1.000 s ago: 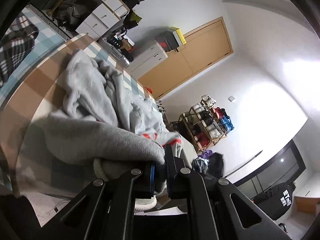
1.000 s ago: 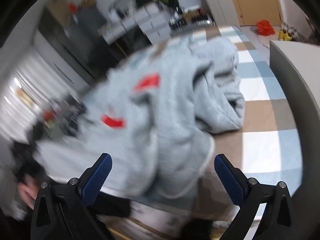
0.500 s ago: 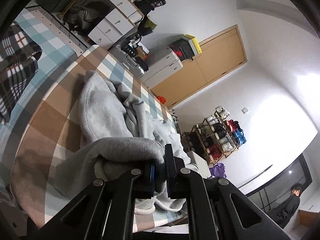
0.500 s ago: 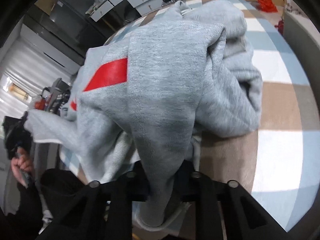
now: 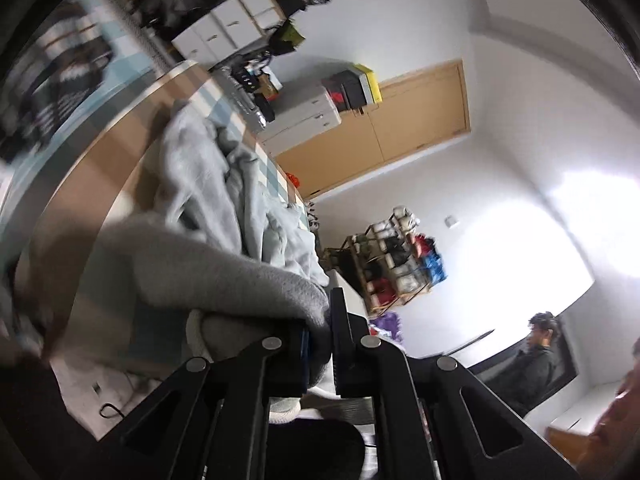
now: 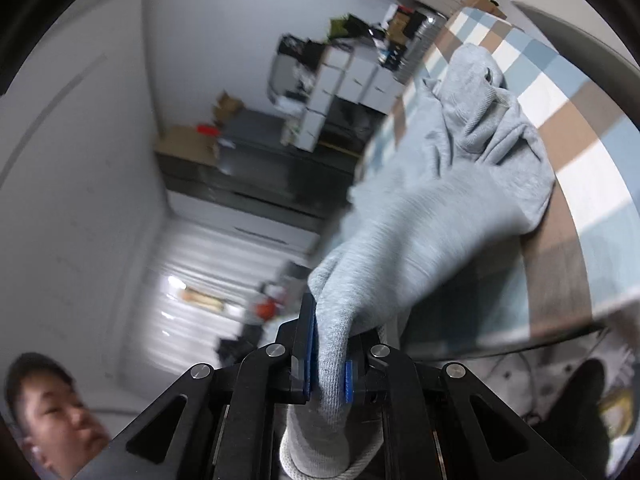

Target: Fold large clothes

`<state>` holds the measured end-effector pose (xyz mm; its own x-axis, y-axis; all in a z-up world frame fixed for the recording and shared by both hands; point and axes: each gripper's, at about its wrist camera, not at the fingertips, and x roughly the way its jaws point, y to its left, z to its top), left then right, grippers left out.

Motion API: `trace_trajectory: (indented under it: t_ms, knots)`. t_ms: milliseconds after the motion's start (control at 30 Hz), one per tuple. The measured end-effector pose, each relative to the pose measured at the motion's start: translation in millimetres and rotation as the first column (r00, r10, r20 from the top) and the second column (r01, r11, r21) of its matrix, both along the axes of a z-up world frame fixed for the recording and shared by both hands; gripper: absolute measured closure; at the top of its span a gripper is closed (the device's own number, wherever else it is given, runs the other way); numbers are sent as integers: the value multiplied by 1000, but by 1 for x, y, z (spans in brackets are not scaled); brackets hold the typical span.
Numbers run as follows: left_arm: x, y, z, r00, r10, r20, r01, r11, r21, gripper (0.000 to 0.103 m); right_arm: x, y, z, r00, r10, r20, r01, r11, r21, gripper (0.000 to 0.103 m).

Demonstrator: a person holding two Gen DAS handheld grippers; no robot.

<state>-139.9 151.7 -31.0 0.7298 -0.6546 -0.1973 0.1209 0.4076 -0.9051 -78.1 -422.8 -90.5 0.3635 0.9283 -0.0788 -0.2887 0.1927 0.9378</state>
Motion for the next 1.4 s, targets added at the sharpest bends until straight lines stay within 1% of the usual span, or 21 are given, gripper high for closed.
trace_trajectory:
  t_ms: [133, 233, 333, 467, 500, 567, 633, 667, 700, 767, 800, 833, 900, 967, 1000, 1100, 1200, 1267, 1300, 1333, 1400]
  knots:
    - [-32, 10, -23, 996, 51, -75, -55, 997, -59, 99, -33, -36, -28, 996, -82, -42, 85, 994, 72, 92]
    - [-45, 11, -42, 989, 64, -136, -74, 995, -66, 99, -54, -58, -62, 983, -132, -126, 145, 984, 105, 92]
    - [-46, 7, -53, 983, 62, -171, -77, 994, -81, 99, -60, -61, -81, 973, -156, -170, 177, 978, 113, 92]
    - [-37, 5, -55, 984, 54, -168, -72, 992, -100, 99, -55, -56, -81, 974, -152, -169, 166, 984, 70, 92]
    - [-33, 5, -53, 985, 53, -164, -69, 993, -93, 99, -52, -51, -77, 974, -159, -164, 166, 986, 31, 92]
    - [-29, 6, -50, 986, 54, -159, -69, 994, -90, 99, -44, -41, -63, 973, -187, -138, 173, 979, -109, 92]
    - [-28, 8, -51, 986, 52, -160, -67, 994, -90, 99, -33, -40, -48, 971, -217, -98, 183, 943, -276, 91]
    - [-26, 8, -50, 986, 48, -159, -63, 994, -91, 99, -30, -41, -43, 972, -220, -83, 180, 925, -334, 91]
    - [-26, 8, -51, 986, 44, -159, -58, 994, -87, 99, -25, -39, -38, 974, -215, -70, 169, 898, -406, 88]
    - [-25, 8, -51, 986, 34, -163, -49, 995, -86, 99, -12, -31, -37, 984, -156, -82, 98, 872, -480, 59]
    - [-28, 9, -53, 986, 30, -164, -45, 995, -86, 99, -8, -30, -38, 985, -141, -101, 75, 872, -484, 19]
    - [-30, 10, -54, 986, 31, -164, -45, 995, -83, 99, -4, -29, -40, 985, -131, -111, 62, 877, -477, 6]
    - [-32, 11, -53, 986, 32, -164, -46, 995, -84, 99, 7, -22, -44, 983, -83, -161, -4, 878, -478, 6]
    - [-35, 13, -53, 986, 37, -162, -51, 995, -82, 99, 15, -12, -53, 969, -47, -244, -95, 837, -539, 6]
    - [-35, 13, -54, 986, 34, -161, -47, 996, -81, 99, 17, -7, -58, 962, -13, -271, -143, 827, -544, 6]
    - [-34, 11, -55, 986, 29, -167, -42, 996, -76, 99, 24, 19, -77, 917, 89, -390, -311, 770, -556, 6]
    - [-30, 7, -55, 986, 22, -167, -35, 997, -74, 99, 30, 41, -88, 892, 124, -434, -387, 705, -594, 7]
    - [-29, 6, -56, 985, 21, -169, -34, 997, -74, 99, 29, 54, -96, 867, 179, -465, -441, 708, -551, 19]
    - [-28, 5, -55, 986, 18, -166, -30, 997, -71, 99, 27, 57, -98, 866, 192, -463, -451, 700, -554, 44]
    - [-28, 5, -55, 986, 15, -166, -26, 997, -66, 99, 25, 62, -98, 865, 203, -459, -458, 693, -556, 72]
    - [-27, 4, -56, 986, 10, -169, -22, 997, -69, 99, 23, 66, -96, 876, 207, -437, -444, 701, -558, 83]
